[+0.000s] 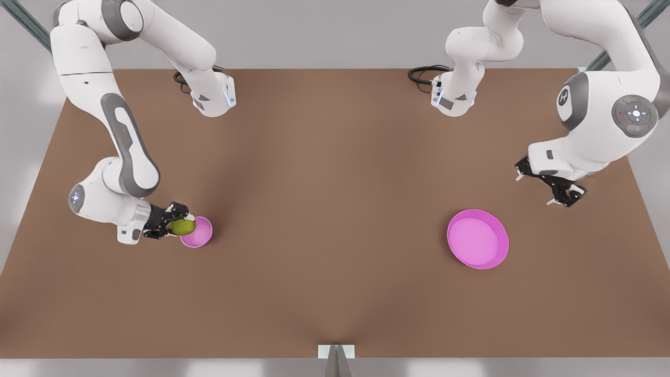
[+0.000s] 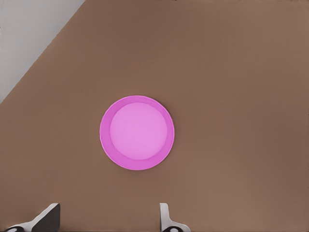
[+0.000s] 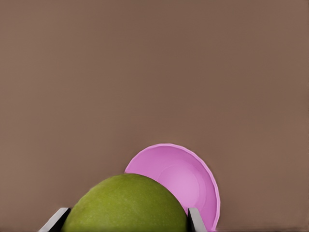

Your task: Use the left arm to pick up the apple from the plate, transfer it to the gripper of the right arm, and then use the right arm to place it into the bowl

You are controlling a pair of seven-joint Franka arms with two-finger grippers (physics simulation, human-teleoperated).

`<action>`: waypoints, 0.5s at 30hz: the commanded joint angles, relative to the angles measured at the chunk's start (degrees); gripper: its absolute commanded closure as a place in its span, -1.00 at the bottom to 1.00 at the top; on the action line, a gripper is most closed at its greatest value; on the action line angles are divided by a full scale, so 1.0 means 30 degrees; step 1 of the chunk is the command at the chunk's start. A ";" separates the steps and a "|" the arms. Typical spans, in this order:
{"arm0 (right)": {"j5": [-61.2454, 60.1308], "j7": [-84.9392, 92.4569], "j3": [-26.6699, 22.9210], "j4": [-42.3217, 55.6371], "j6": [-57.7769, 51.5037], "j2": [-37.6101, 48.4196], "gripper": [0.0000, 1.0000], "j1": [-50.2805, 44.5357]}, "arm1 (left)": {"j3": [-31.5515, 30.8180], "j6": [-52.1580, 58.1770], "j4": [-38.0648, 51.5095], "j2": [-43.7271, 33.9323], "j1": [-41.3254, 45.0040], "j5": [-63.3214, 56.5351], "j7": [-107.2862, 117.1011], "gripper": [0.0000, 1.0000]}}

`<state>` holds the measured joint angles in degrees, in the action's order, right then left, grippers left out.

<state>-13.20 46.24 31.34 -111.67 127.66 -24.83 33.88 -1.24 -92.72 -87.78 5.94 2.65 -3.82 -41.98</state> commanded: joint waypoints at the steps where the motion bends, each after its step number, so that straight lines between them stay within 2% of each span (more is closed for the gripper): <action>1: 0.1265 -0.6917 0.0012 0.0047 0.0836 -0.0337 -0.50 -0.0043 | 0.0002 0.0554 0.0023 -0.0017 -0.0006 -0.0044 1.4871 -1.00; 8: 0.1822 -0.7767 0.0012 -0.0158 0.0807 -0.1158 -0.52 -0.0160 | 0.0002 0.0554 0.0023 -0.0017 0.0024 -0.0073 1.4871 -1.00; 9: 0.1822 -0.7767 0.0012 -0.0217 0.0719 -0.1158 -0.68 -0.0160 | 0.0002 0.0554 0.0081 0.0012 0.0024 -0.0073 1.4871 -1.00; 10: 0.1822 -0.7767 0.0012 -0.0217 0.0690 -0.1158 -1.00 -0.0161 | 0.0002 0.0554 0.0081 0.0012 0.0024 -0.0073 1.4871 -1.00; 15: 0.2232 -0.7767 0.0012 -0.0188 0.0661 -0.1128 -1.00 -0.0190 | 0.0002 0.0525 0.0111 0.0012 0.0024 -0.0073 1.4871 -1.00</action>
<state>-6.96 33.28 31.36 -112.31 129.73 -28.27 33.31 -1.22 -91.22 -87.49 6.03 2.76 -4.00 -16.77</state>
